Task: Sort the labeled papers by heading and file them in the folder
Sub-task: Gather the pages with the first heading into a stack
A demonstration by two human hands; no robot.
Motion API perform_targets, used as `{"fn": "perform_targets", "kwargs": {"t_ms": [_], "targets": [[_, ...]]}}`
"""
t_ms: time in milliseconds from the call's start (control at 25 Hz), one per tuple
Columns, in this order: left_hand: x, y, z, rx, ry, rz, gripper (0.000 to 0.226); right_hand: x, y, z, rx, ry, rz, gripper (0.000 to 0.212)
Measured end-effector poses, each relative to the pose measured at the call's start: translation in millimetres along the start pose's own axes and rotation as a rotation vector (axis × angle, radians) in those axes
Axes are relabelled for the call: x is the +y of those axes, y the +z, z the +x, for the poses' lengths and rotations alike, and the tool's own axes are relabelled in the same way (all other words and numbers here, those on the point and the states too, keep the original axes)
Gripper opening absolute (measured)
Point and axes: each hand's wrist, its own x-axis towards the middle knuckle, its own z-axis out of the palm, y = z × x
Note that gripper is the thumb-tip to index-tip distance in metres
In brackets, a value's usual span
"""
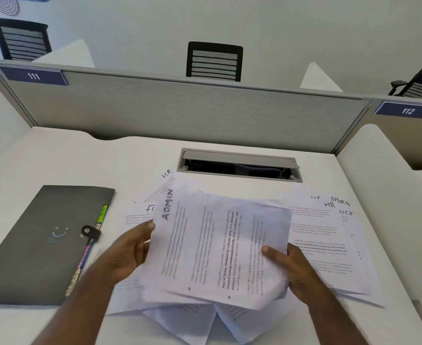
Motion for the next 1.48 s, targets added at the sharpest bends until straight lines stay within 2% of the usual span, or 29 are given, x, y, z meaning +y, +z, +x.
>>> {"fn": "perform_targets", "kwargs": {"t_ms": [80, 120, 200, 320, 360, 440, 480, 520, 600, 720, 800, 880, 1080, 1200, 1360, 1480], "targets": [[4.9, 3.5, 3.4, -0.029, -0.030, 0.142, 0.092, -4.3, -0.5, 2.3, -0.040, -0.002, -0.088, 0.062], [6.0, 8.3, 5.0, -0.015, -0.022, 0.156, 0.101, -5.3, 0.7, 3.5, -0.046, -0.003, -0.125, 0.065], [5.5, 18.7, 8.5, 0.019, 0.039, 0.163, 0.105, -7.6, 2.3, 5.0, -0.020, -0.012, -0.172, 0.058], [4.9, 33.6, 11.2, 0.050, 0.198, 0.178, 0.095, -9.7, 1.2, 6.4, 0.010, -0.056, -0.226, 0.055], [5.8, 37.9, 11.6, 0.039, 0.245, 0.191, 0.088, -8.6, -0.6, 8.5, 0.035, -0.078, -0.247, 0.048], [7.5, 45.9, 12.4, 0.018, 0.307, 0.224, 0.064, -7.0, -3.3, 11.2, 0.134, -0.133, -0.266, 0.022], [7.8, 49.5, 12.5, 0.023, 0.326, 0.240, 0.047, -5.8, -4.1, 12.3, 0.174, -0.158, -0.258, 0.019], [7.0, 52.1, 13.0, 0.037, 0.341, 0.279, 0.032, -4.3, -5.1, 13.0, 0.194, -0.182, -0.242, 0.027], [1.4, 52.9, 14.3, 0.040, 0.353, 0.397, 0.018, -0.4, -6.1, 13.8, 0.227, -0.188, -0.204, 0.051], [-12.4, 50.7, 13.3, 0.034, 0.323, 0.475, 0.024, 8.7, -10.5, 14.6, 0.227, -0.158, -0.129, 0.077], [-18.4, 48.9, 13.7, 0.047, 0.307, 0.470, 0.025, 13.3, -13.5, 14.8, 0.205, -0.174, -0.121, 0.087], [-21.3, 48.9, 15.4, 0.064, 0.301, 0.469, 0.021, 14.0, -12.1, 14.5, 0.201, -0.182, -0.132, 0.087], [-17.4, 50.9, 22.5, 0.157, 0.298, 0.405, 0.015, 2.3, -0.1, 11.5, 0.209, -0.259, -0.154, 0.063], [-11.5, 51.7, 24.3, 0.186, 0.322, 0.372, 0.023, -1.6, 5.3, 11.4, 0.190, -0.302, -0.159, 0.048], [-18.9, 51.5, 23.5, 0.176, 0.255, 0.359, 0.033, 14.0, 9.0, 11.9, 0.254, -0.223, -0.147, 0.062], [-21.1, 53.7, 23.5, 0.205, 0.248, 0.334, 0.034, 20.6, 8.3, 13.3, 0.247, -0.190, -0.145, 0.086]]}}
